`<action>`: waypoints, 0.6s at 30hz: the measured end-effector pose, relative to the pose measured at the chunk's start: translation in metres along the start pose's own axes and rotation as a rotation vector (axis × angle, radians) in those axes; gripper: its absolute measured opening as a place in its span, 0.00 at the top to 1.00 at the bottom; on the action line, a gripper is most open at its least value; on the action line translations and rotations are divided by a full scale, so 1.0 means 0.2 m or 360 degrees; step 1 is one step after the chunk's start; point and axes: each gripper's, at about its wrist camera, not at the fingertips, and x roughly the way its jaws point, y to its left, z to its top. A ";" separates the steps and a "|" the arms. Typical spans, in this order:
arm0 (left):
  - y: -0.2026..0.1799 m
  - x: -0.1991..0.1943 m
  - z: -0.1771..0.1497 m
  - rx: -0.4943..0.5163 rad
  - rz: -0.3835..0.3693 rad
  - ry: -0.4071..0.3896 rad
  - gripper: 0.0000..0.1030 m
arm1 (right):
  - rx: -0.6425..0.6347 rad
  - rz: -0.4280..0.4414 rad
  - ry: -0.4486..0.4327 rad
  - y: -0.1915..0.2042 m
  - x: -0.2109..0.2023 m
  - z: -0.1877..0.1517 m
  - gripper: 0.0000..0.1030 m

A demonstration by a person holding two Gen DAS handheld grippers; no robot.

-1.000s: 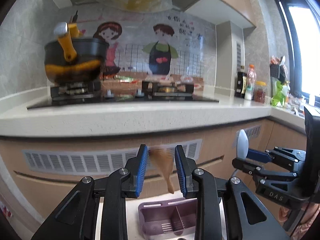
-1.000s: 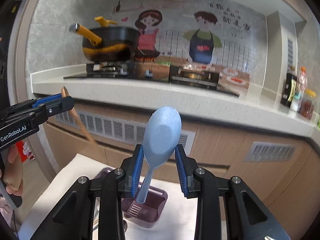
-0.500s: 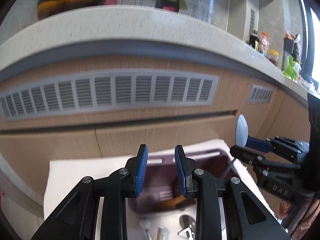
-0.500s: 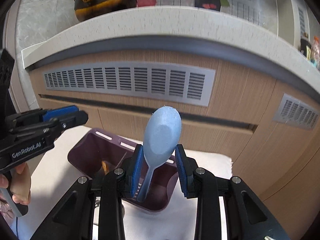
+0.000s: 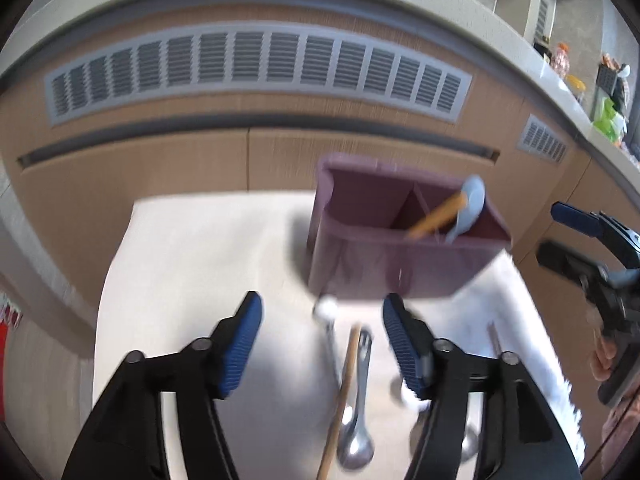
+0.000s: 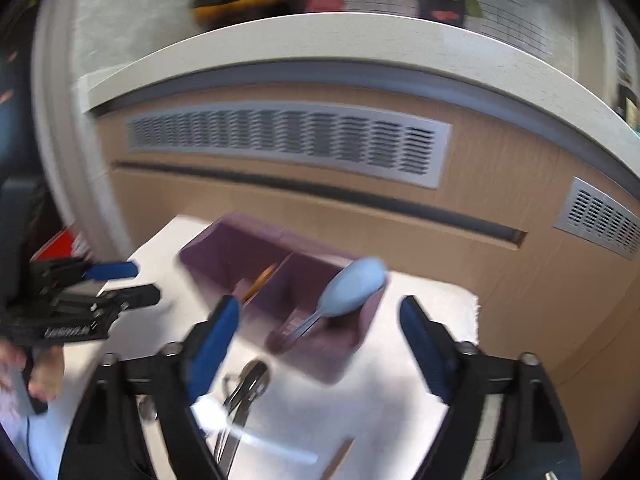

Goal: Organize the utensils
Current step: 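Lower the right tool onto the white plastic spoon and grasp it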

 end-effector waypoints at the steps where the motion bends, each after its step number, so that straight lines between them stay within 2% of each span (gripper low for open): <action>1: 0.01 -0.01 -0.04 0.0000 -0.0002 0.0016 0.34 | -0.0056 0.0043 0.0032 0.04 0.00 -0.04 0.13; 7: 0.01 -0.06 -0.26 0.0049 -0.0004 0.0135 0.27 | -0.0232 0.0255 0.0328 0.22 0.17 -0.27 0.13; 10: 0.00 -0.05 -0.35 0.0055 -0.0025 0.0201 0.27 | -0.0251 0.0292 0.0450 0.25 0.30 -0.33 0.13; 16: 0.05 -0.05 -0.42 -0.0014 0.0010 0.0268 0.24 | -0.0081 0.0321 0.0559 0.20 0.40 -0.37 0.13; 18: 0.09 -0.06 -0.42 -0.0053 0.0018 0.0267 0.23 | 0.0007 0.0390 0.0622 0.19 0.39 -0.39 0.13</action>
